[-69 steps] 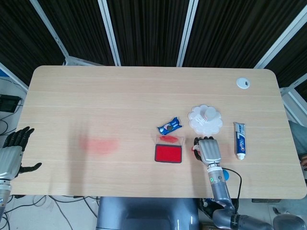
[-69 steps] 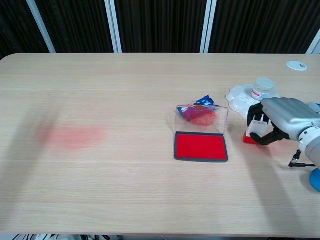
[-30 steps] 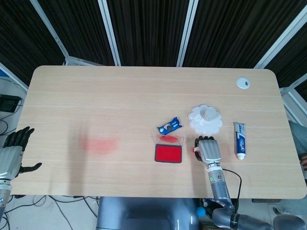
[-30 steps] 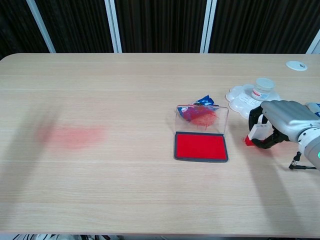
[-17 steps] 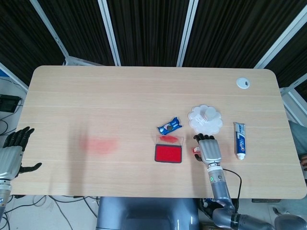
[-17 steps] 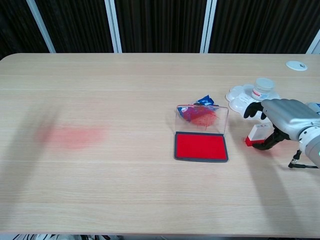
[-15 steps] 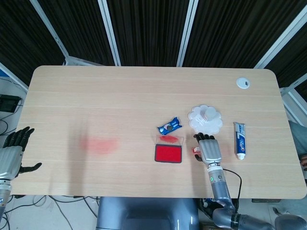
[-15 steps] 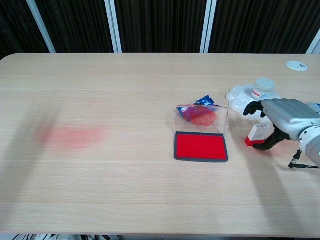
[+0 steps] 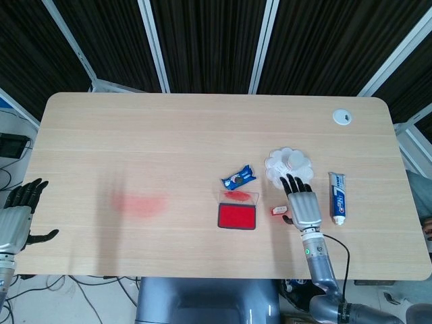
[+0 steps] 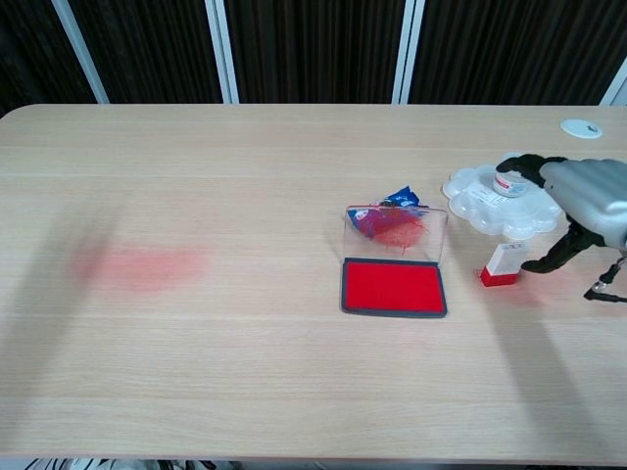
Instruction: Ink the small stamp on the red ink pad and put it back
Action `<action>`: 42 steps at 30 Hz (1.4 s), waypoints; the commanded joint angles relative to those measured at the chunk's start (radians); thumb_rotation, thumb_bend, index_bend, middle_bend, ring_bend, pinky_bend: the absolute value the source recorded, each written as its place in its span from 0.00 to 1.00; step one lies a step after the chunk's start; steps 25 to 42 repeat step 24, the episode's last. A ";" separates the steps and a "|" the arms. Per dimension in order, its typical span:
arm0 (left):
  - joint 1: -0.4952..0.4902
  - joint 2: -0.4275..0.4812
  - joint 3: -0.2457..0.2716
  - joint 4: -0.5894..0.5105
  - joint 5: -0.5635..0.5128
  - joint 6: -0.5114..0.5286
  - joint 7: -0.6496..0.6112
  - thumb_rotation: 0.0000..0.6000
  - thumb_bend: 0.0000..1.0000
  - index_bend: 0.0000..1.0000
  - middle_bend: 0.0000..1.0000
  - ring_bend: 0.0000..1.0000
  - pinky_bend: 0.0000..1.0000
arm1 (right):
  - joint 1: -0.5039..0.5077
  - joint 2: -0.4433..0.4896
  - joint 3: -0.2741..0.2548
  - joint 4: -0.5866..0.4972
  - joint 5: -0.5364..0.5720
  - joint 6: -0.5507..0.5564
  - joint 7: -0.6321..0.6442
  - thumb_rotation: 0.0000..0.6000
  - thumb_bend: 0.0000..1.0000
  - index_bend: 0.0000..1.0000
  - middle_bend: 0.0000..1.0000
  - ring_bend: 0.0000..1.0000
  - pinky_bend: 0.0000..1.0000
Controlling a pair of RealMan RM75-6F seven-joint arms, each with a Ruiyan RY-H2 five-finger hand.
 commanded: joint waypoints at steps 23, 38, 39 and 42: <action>0.014 -0.036 -0.004 0.034 0.020 0.063 0.084 1.00 0.00 0.00 0.00 0.00 0.00 | -0.260 0.495 -0.149 -0.287 -0.268 0.317 0.195 1.00 0.08 0.00 0.00 0.00 0.20; 0.015 -0.037 -0.004 0.034 0.022 0.066 0.086 1.00 0.00 0.00 0.00 0.00 0.00 | -0.266 0.497 -0.152 -0.282 -0.274 0.324 0.206 1.00 0.08 0.00 0.00 0.00 0.20; 0.015 -0.037 -0.004 0.034 0.022 0.066 0.086 1.00 0.00 0.00 0.00 0.00 0.00 | -0.266 0.497 -0.152 -0.282 -0.274 0.324 0.206 1.00 0.08 0.00 0.00 0.00 0.20; 0.015 -0.037 -0.004 0.034 0.022 0.066 0.086 1.00 0.00 0.00 0.00 0.00 0.00 | -0.266 0.497 -0.152 -0.282 -0.274 0.324 0.206 1.00 0.08 0.00 0.00 0.00 0.20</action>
